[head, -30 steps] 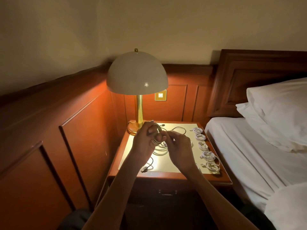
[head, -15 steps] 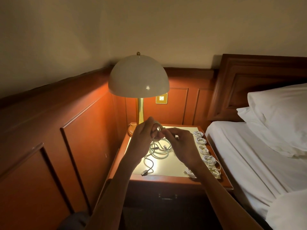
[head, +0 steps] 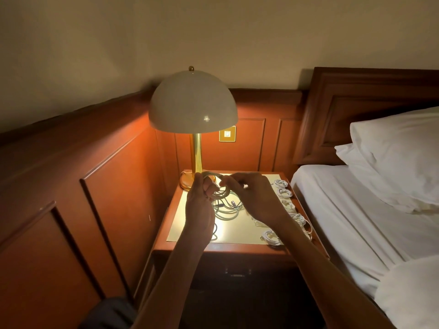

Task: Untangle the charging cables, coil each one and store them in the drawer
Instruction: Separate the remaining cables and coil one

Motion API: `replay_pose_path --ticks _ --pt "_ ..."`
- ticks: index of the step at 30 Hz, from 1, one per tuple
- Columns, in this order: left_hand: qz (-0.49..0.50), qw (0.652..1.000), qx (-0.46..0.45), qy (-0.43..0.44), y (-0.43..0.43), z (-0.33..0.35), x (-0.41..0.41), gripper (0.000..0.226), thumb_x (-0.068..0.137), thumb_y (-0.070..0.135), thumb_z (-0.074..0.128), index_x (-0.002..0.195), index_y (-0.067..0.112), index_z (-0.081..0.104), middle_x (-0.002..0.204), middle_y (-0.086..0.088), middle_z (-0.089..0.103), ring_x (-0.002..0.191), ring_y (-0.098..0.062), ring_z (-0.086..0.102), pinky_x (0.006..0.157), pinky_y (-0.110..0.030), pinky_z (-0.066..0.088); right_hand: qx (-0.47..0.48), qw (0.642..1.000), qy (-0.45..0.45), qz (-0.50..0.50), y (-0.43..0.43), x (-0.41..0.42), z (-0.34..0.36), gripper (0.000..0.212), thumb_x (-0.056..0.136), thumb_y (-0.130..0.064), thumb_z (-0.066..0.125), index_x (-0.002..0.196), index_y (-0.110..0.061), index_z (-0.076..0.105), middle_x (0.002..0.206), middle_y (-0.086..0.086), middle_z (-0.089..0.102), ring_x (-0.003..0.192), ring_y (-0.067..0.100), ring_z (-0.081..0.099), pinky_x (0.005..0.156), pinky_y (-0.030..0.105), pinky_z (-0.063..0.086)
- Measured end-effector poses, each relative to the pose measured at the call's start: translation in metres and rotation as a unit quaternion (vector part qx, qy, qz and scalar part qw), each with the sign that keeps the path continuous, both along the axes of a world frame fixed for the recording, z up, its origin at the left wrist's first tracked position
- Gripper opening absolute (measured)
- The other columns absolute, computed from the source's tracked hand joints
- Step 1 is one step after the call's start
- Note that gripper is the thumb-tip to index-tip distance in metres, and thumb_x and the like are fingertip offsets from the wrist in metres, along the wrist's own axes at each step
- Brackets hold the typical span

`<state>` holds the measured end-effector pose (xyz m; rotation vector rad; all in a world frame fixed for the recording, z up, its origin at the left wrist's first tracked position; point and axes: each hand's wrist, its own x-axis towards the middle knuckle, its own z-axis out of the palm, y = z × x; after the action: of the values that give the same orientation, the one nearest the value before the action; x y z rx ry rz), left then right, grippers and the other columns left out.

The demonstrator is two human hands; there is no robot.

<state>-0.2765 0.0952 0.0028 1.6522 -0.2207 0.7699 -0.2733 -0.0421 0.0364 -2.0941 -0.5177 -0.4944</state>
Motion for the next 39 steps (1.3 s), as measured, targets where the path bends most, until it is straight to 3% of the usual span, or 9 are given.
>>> replay_pose_path --ticks 5,8,10,12,16,22,26,35,39 --pt "-0.083 0.992 -0.068 0.069 -0.004 -0.001 -0.007 0.034 0.099 0.041 0.035 0.079 0.019 0.051 0.066 0.012 0.054 0.074 -0.028 0.057 0.109 -0.042 0.028 -0.009 1.000 0.006 0.026 0.004 -0.002 -0.004 0.033 0.098 -0.043 0.054 0.087 -0.020 0.076 0.079 0.005 0.072 0.077 0.022 0.064 0.076 0.036 0.047" --pt "-0.097 0.976 -0.171 0.095 -0.008 -0.005 0.001 0.030 0.098 0.047 0.029 0.094 0.028 0.052 0.087 0.018 0.054 0.086 0.005 0.063 0.105 -0.031 0.031 0.032 0.997 0.056 0.029 0.001 0.001 -0.003 0.029 0.097 -0.042 0.058 0.074 -0.031 0.072 0.066 -0.006 0.069 0.065 0.013 0.063 0.066 0.031 0.049" --pt "-0.287 0.898 -0.281 0.181 -0.011 -0.012 0.011 0.046 0.094 0.066 0.008 0.110 0.039 0.042 0.105 0.031 0.038 0.110 0.032 0.035 0.115 -0.012 0.011 0.045 0.992 0.105 0.052 -0.001 -0.001 -0.002 0.034 0.098 -0.040 0.058 0.071 -0.027 0.073 0.056 -0.008 0.061 0.052 0.005 0.054 0.055 0.022 0.042" --pt "-0.267 0.922 -0.221 0.171 -0.007 -0.028 0.018 0.046 0.093 0.064 -0.004 0.113 0.045 0.032 0.114 0.033 0.031 0.117 0.037 0.017 0.111 -0.003 0.001 0.014 0.996 0.075 0.047 -0.002 -0.001 -0.004 0.038 0.100 -0.040 0.055 0.074 -0.019 0.074 0.059 -0.004 0.062 0.054 0.009 0.054 0.058 0.027 0.043" --pt "-0.219 0.902 -0.341 0.151 -0.014 -0.024 0.006 0.030 0.104 0.036 0.035 0.092 0.030 0.062 0.086 0.018 0.071 0.087 0.005 0.067 0.107 -0.040 0.032 -0.057 0.998 0.016 0.016 -0.012 0.008 -0.008 0.037 0.100 -0.037 0.056 0.077 -0.015 0.075 0.070 -0.002 0.069 0.070 0.013 0.061 0.069 0.031 0.047" --pt "-0.088 0.986 0.058 0.126 0.004 -0.025 0.004 0.063 0.094 0.065 0.027 0.130 0.023 0.057 0.127 0.006 0.061 0.107 -0.016 0.064 0.098 -0.043 0.049 -0.155 0.986 0.004 0.056 -0.036 0.020 -0.012 0.028 0.096 -0.030 0.064 0.082 -0.009 0.077 0.073 -0.001 0.070 0.069 0.015 0.064 0.071 0.036 0.053" --pt "-0.126 0.939 0.319 -0.033 0.011 -0.022 0.009 0.046 0.104 0.047 0.031 0.101 0.014 0.063 0.090 0.009 0.063 0.079 -0.007 0.062 0.065 -0.018 0.046 -0.211 0.970 -0.024 0.119 -0.048 0.023 -0.011 0.041 0.095 -0.042 0.056 0.077 -0.010 0.074 0.063 -0.007 0.062 0.060 0.015 0.062 0.064 0.039 0.054" --pt "-0.266 0.931 0.243 0.064 0.002 -0.021 0.011 0.037 0.103 0.035 0.033 0.091 0.007 0.055 0.072 0.020 0.048 0.066 -0.008 0.046 0.062 -0.021 0.038 -0.152 0.973 0.050 0.169 -0.067 0.026 -0.009 0.030 0.092 -0.048 0.061 0.092 -0.022 0.076 0.067 -0.004 0.067 0.065 0.022 0.062 0.063 0.037 0.051" --pt "-0.193 0.942 0.274 -0.010 -0.011 -0.016 0.001 0.029 0.104 0.031 0.034 0.089 0.014 0.053 0.076 0.023 0.050 0.069 -0.001 0.055 0.064 -0.007 0.037 -0.045 0.982 0.090 0.159 -0.083 0.023 -0.010 0.017 0.094 -0.021 0.068 0.109 -0.017 0.061 0.068 -0.006 0.066 0.057 0.010 0.058 0.057 0.018 0.046"
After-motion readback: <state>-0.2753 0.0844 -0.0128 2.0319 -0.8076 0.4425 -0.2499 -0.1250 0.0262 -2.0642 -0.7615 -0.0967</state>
